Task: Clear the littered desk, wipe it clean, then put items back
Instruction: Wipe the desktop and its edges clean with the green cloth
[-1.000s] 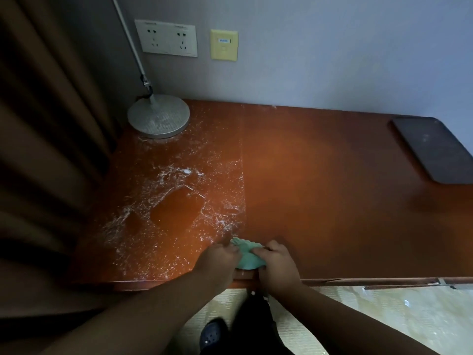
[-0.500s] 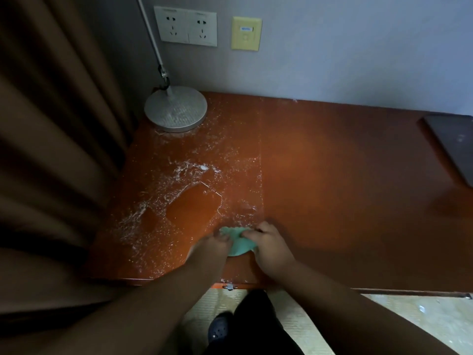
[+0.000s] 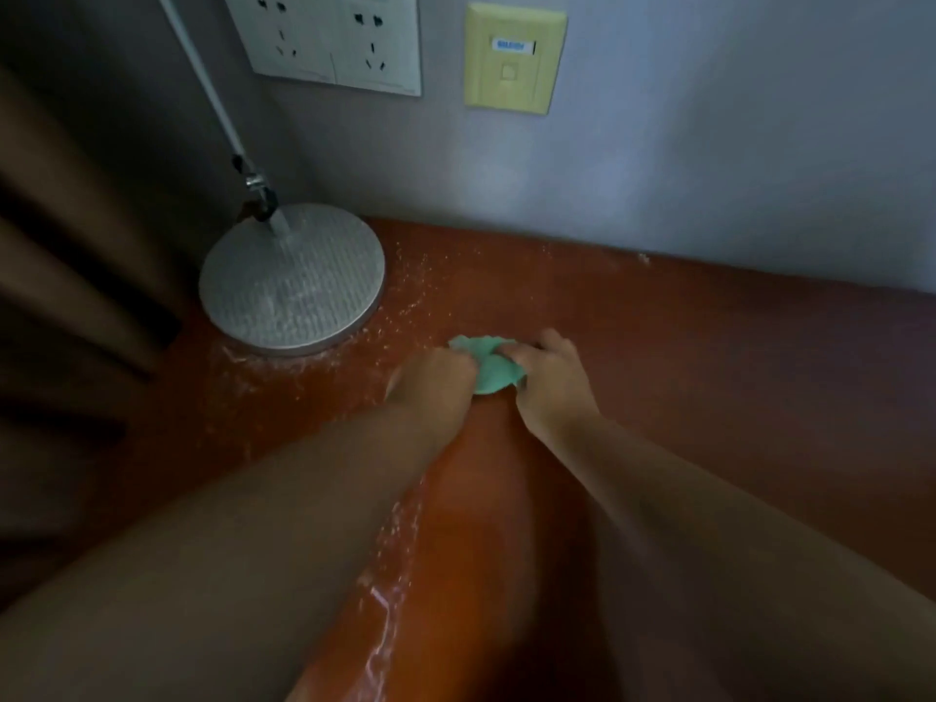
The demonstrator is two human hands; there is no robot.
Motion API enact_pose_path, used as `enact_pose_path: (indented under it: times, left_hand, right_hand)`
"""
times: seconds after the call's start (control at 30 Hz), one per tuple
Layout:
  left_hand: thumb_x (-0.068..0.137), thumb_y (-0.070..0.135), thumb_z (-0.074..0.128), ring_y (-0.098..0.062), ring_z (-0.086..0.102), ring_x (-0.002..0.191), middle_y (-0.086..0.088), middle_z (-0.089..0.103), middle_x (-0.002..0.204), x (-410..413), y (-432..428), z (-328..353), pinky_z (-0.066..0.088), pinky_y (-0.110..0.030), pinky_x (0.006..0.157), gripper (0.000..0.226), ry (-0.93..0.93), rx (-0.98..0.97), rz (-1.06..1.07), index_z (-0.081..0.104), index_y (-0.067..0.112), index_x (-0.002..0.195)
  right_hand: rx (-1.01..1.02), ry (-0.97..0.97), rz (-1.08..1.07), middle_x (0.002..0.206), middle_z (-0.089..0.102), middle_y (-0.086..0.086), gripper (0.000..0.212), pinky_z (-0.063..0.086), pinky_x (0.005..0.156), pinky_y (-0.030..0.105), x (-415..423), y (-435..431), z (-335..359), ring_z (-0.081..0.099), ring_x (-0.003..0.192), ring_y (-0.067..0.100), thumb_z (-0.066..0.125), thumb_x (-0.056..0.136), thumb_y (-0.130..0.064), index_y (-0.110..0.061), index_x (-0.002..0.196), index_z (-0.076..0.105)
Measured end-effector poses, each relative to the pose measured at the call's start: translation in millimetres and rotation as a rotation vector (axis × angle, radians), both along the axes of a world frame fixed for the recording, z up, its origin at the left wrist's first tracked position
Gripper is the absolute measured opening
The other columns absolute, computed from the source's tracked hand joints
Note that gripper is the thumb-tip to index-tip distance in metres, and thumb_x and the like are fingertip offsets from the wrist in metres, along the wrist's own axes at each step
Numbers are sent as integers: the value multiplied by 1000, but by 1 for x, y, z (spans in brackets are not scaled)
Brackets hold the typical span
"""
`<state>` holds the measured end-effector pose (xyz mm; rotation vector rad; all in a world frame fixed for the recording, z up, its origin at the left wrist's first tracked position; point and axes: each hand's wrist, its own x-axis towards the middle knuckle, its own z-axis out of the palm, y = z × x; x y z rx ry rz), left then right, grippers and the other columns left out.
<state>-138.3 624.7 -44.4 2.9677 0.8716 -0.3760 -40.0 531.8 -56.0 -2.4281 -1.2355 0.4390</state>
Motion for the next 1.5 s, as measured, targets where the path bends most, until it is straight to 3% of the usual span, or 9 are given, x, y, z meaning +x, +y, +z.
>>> enact_pose_path:
  times: [0.23,0.47,0.63,0.83,1.0,1.13,1.23,1.4,1.5]
  left_hand:
    - [91,5,45,-37,57,109,-17,61,118,101,100,2,46,-41,88,32,-38,15,61,61,6,118]
    - [88,1,47,-35,57,107,-17,60,117,114,108,10,46,-38,85,31,-30,-16,119,60,4,116]
    - [91,1,44,-30,61,105,-13,64,114,63,62,18,50,-36,85,34,75,34,58,58,8,121]
    - [91,-3,46,-27,61,108,-11,61,122,-39,-33,25,50,-35,87,41,227,-9,-59,51,7,130]
    - [91,1,45,-26,55,116,-7,51,136,-134,-108,19,47,-36,94,45,230,-72,-248,47,11,134]
    - [90,0,46,-27,48,124,-7,36,148,-192,-157,12,45,-39,97,58,268,-98,-326,32,11,145]
    - [90,1,43,-28,48,123,-9,40,144,-227,-184,14,44,-39,97,51,251,-135,-343,40,10,140]
    - [91,10,46,-27,56,109,-8,57,125,-273,-207,15,45,-35,88,33,178,-185,-343,56,10,122]
    - [91,11,46,-26,54,113,-6,55,129,-301,-208,13,45,-35,91,36,179,-216,-356,54,13,126]
  right_hand:
    - [132,-9,30,108,57,19,36,42,93,29,110,109,-17,52,104,36,51,84,-14,-18,115,68]
    - [19,-55,42,119,49,17,42,40,99,34,121,123,-6,45,114,35,46,89,-5,-19,126,59]
    - [-83,-13,106,123,41,11,45,35,104,32,65,66,15,37,116,32,45,90,-9,-22,132,54]
    - [-227,152,121,144,31,9,49,18,115,33,-35,-30,34,23,137,32,42,93,-6,-27,136,49]
    - [-290,218,123,124,42,2,47,28,108,26,-125,-120,39,36,122,21,51,86,-15,-27,131,54]
    - [-319,209,134,103,38,-1,42,31,104,23,-185,-174,41,41,112,20,57,83,-43,-26,121,63]
    - [-347,166,130,106,44,4,52,33,101,21,-221,-204,38,45,112,23,49,82,-53,-24,122,63]
    - [-305,68,92,120,45,6,46,34,96,24,-281,-240,35,42,111,23,51,91,-44,-24,133,51]
    - [-285,39,59,121,44,6,46,35,92,26,-319,-247,35,40,110,22,47,93,-44,-22,134,49]
